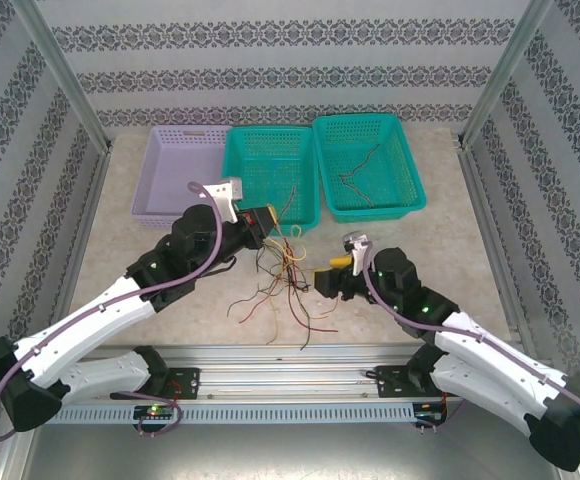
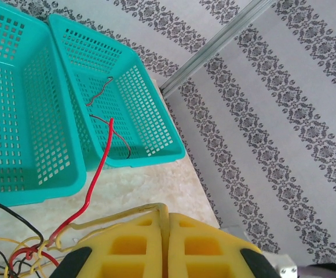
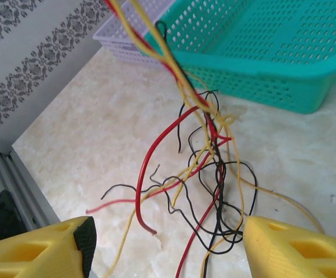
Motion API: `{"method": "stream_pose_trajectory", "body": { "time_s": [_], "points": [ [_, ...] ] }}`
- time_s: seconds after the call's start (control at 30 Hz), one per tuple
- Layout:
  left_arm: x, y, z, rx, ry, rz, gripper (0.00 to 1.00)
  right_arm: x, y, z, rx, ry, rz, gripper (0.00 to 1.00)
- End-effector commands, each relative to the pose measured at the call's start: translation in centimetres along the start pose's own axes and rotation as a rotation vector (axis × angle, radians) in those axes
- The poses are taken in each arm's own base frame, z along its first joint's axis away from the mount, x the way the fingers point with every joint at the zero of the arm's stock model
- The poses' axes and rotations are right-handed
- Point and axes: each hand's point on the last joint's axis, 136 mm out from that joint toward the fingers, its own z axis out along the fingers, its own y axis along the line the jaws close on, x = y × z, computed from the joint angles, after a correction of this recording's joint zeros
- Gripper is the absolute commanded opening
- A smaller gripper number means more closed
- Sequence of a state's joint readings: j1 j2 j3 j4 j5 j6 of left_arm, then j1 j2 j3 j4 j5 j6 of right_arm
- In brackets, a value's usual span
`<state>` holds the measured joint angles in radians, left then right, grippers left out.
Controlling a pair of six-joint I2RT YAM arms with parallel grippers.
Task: Untangle the cables
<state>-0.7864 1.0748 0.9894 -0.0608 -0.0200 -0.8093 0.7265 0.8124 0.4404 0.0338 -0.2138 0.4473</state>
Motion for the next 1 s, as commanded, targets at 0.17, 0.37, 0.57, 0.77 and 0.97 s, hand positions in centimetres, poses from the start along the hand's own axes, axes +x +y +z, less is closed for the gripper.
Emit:
{"method": "stream_pose_trajectory", "body": {
  "time_s": [0.17,0.37,0.57,0.77,0.97],
  "points": [
    [-1.8,-2.4,0.3,0.071,-0.067,-0.065,0.00,-1.1,1.6,3.3,-0.007,-0.051,-0.013,0.68],
    [-1.9,-2.2,-0.3,0.062,-0.074,-0.064,0.00,-0.5,-0.2,5.4,0.099,-0.034,-0.009,0.65],
    [-1.6,-2.0,-0.5,0.064,-0.075,-0.078,0.00,-0.5,-0.9,6.8,0.123,-0.046,0.021,0.56],
    [-1.6,-2.1,-0.5,0.065,-0.074,-0.071,0.00,-0.7,-0.8,7.7,0.126,-0.047,0.040,0.31],
    [-2.8,-1.6,-2.7,0.014,-0.106,0.004,0.00,-1.4,-3.1,4.8,0.250,-0.093,0.007,0.00]
  ]
}}
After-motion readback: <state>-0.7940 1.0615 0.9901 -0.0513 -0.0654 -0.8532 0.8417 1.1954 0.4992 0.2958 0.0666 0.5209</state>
